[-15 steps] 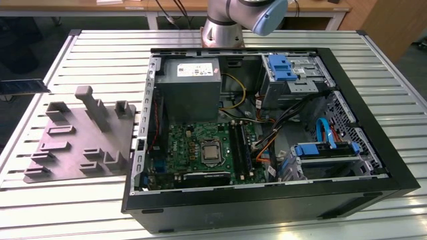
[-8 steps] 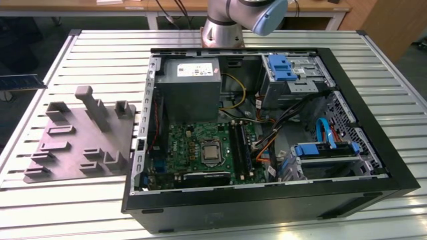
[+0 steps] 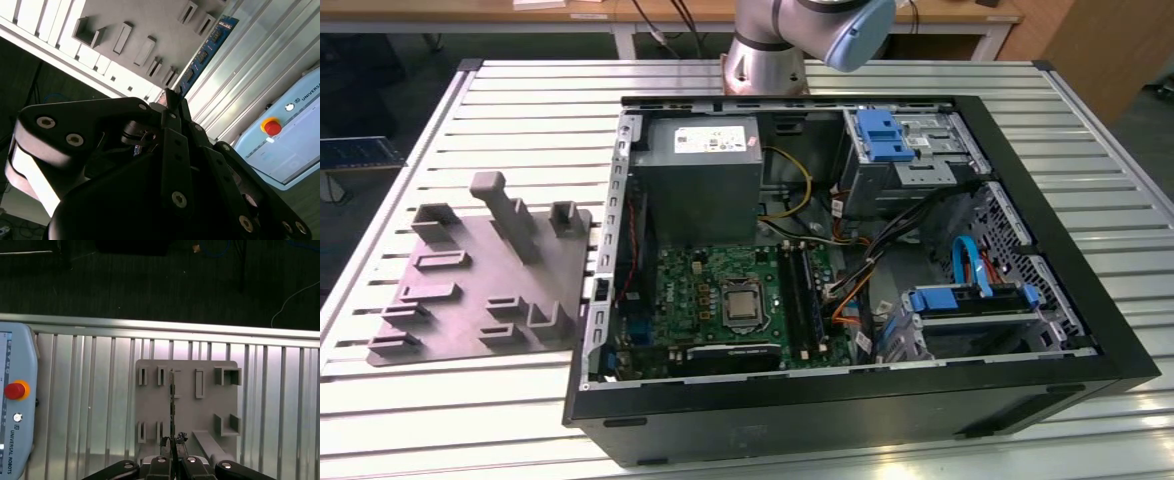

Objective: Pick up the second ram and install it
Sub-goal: 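Pick up the second ram and move it above second insertion slot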

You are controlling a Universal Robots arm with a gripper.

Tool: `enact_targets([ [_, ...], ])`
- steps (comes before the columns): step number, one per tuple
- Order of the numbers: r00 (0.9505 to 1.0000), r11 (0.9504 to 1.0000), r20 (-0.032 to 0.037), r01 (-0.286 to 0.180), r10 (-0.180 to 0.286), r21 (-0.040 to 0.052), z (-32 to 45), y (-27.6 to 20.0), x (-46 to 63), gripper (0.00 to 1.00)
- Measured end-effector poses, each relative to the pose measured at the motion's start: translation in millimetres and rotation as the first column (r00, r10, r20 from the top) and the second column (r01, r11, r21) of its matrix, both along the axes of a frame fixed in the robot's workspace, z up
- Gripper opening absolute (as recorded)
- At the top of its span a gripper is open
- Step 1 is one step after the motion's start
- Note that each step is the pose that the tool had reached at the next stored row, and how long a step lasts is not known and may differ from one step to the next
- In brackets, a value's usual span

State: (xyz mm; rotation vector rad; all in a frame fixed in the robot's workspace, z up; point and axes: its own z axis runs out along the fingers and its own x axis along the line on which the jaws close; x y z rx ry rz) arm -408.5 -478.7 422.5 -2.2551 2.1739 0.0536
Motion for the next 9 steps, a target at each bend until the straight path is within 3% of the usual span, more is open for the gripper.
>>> enact_targets([
  [9, 1.0000, 1.0000, 0.0000, 0.000, 0.000, 0.0001, 13.4, 0.0, 0.0, 0.14],
])
